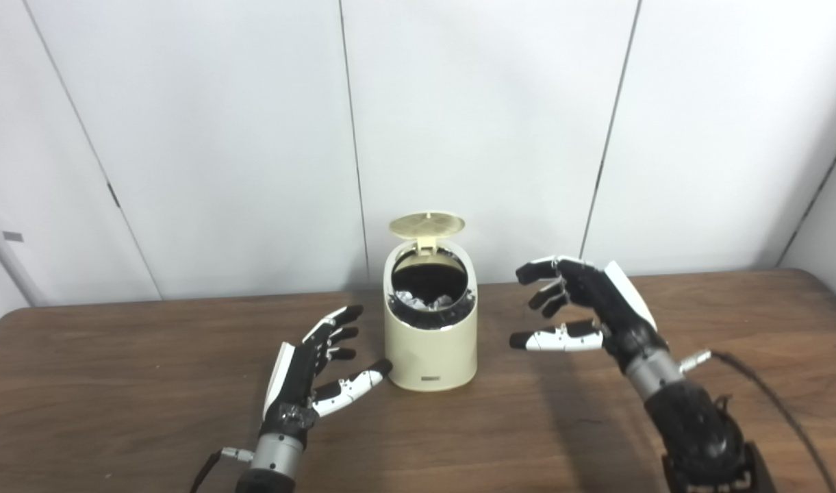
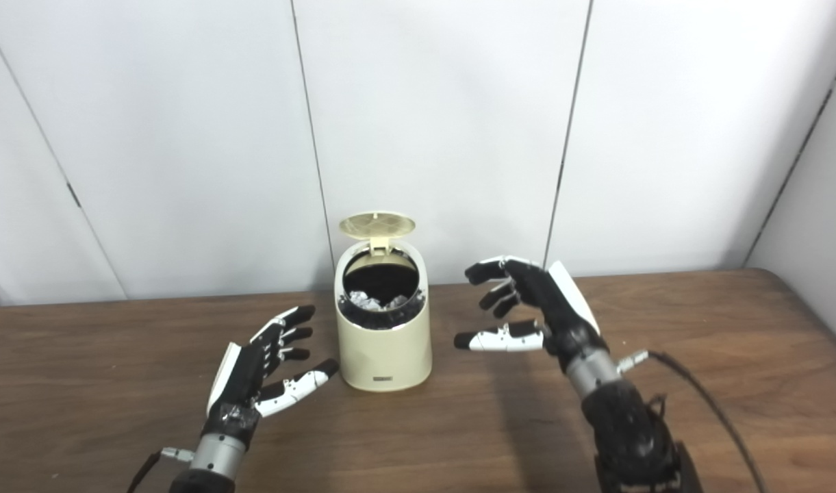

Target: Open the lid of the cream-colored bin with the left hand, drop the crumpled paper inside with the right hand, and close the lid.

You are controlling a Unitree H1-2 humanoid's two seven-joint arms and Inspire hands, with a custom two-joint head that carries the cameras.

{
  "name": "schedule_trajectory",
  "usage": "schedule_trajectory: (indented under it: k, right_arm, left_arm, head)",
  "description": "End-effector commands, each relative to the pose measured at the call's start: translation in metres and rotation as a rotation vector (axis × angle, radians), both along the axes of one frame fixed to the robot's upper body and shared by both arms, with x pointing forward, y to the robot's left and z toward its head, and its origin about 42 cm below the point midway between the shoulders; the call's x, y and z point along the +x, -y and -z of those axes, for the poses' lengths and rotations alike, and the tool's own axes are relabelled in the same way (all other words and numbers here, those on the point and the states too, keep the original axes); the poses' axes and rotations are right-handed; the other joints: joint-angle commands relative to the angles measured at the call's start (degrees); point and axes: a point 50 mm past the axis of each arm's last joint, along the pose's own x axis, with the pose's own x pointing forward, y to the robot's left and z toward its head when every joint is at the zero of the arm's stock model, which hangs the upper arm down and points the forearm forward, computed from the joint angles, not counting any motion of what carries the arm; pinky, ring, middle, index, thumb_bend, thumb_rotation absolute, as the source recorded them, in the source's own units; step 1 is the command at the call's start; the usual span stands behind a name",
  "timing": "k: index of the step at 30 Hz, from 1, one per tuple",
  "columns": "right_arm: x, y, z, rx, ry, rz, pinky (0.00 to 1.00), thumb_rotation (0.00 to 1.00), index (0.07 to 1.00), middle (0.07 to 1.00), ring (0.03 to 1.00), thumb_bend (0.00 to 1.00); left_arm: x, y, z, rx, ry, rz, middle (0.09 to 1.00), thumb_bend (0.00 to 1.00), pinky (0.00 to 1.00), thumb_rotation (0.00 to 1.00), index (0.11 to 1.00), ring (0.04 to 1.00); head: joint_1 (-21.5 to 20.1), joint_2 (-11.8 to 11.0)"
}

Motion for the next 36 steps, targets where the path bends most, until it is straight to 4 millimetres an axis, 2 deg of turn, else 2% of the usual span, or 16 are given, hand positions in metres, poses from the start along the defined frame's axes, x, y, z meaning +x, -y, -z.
schedule_trajectory:
  k: [1,7,13,21,27,29,36]
  right_arm:
    - [-0.002,0.001,-0.013,0.053,0.119,-0.027,0.47,0.21,0.747,0.748,0.606,0.77]
    - [-0.011,-0.002,0.014,0.152,0.111,-0.03,0.51,0.2,0.751,0.771,0.639,0.79]
    - [-0.022,-0.011,0.032,0.204,0.084,0.007,0.54,0.16,0.748,0.762,0.634,0.8]
    - [-0.027,-0.019,0.044,0.221,0.086,0.011,0.54,0.16,0.744,0.761,0.629,0.78]
    - [-0.027,-0.021,0.046,0.218,0.088,0.019,0.54,0.11,0.731,0.748,0.632,0.78]
    - [-0.027,-0.021,0.046,0.216,0.084,0.021,0.54,0.12,0.728,0.747,0.635,0.78]
    - [-0.029,-0.021,0.048,0.208,0.077,0.029,0.5,0.13,0.72,0.748,0.624,0.77]
  left_arm:
    - [0.002,-0.001,-0.019,0.0,0.07,0.004,0.874,0.71,0.74,0.23,0.867,0.829]
    - [-0.002,-0.002,-0.02,-0.001,0.076,0.005,0.875,0.71,0.73,0.24,0.867,0.825]
    - [-0.006,-0.004,-0.023,0.008,0.089,0.006,0.872,0.72,0.73,0.25,0.868,0.827]
    - [-0.015,-0.006,-0.027,0.002,0.108,0.017,0.875,0.73,0.7,0.25,0.871,0.83]
    - [-0.011,-0.009,-0.032,0.017,0.128,0.018,0.873,0.73,0.72,0.26,0.874,0.833]
    - [-0.008,-0.009,-0.036,0.029,0.139,0.019,0.874,0.74,0.71,0.27,0.876,0.836]
    - [0.019,-0.005,-0.076,0.174,0.241,0.058,0.905,0.82,0.69,0.32,0.904,0.852]
  head:
    - [0.4,0.1]
    - [1.4,0.2]
    - [2.1,-0.3]
    - [1.6,-0.6]
    - [1.3,-0.9]
    - [0.9,-1.1]
    - [-0.2,-1.5]
